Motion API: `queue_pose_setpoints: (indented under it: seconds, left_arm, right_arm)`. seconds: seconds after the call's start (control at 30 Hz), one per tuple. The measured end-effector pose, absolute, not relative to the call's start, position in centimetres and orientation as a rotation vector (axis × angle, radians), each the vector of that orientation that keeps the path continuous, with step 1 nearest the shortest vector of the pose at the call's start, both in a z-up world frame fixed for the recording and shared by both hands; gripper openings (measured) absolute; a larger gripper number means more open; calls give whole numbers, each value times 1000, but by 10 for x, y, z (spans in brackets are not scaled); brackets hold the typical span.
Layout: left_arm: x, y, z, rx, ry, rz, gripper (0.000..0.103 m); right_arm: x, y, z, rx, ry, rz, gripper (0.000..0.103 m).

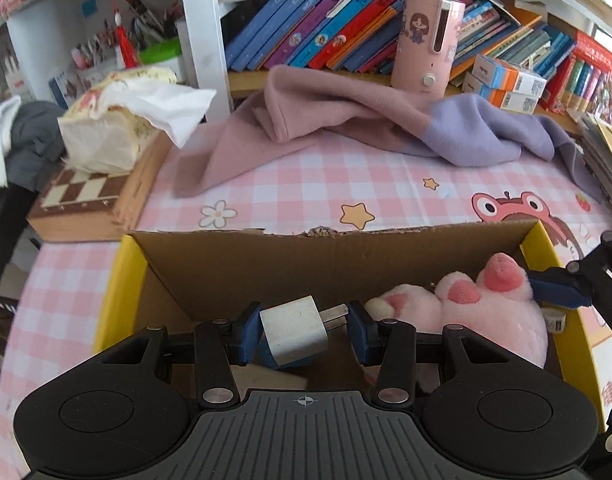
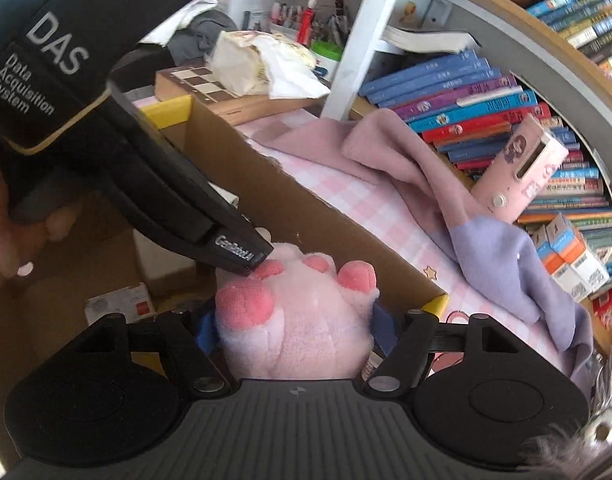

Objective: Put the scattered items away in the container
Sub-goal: 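Lower the white plug with the left tool into the box while the right tool lowers the plush inside, then open the left tool to drop the plug while the right tool releases the plush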

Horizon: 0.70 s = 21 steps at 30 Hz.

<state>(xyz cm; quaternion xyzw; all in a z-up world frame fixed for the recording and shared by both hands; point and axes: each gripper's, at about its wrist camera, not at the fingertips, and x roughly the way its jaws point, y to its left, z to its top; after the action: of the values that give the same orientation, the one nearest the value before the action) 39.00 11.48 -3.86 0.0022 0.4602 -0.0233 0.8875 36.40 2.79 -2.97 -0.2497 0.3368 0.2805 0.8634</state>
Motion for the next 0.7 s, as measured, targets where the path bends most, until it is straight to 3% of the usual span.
queue_pose_setpoints:
  seconds: [0.13, 0.3, 0.47, 0.7]
  left_arm:
    - [390, 116, -38, -10, 953, -62, 46]
    - [372, 115, -23, 5, 884, -70, 60]
    - [329, 123, 8, -14, 757, -68, 70]
    - [264, 134, 40, -74, 649, -25, 71]
  right_arm:
    - [363, 22, -29, -486, 702, 588, 77]
    - [349, 17, -24, -475, 656, 594, 85]
    - [332, 7, -11, -433, 624, 592, 87]
    - [303, -6, 10, -391, 564, 588, 88]
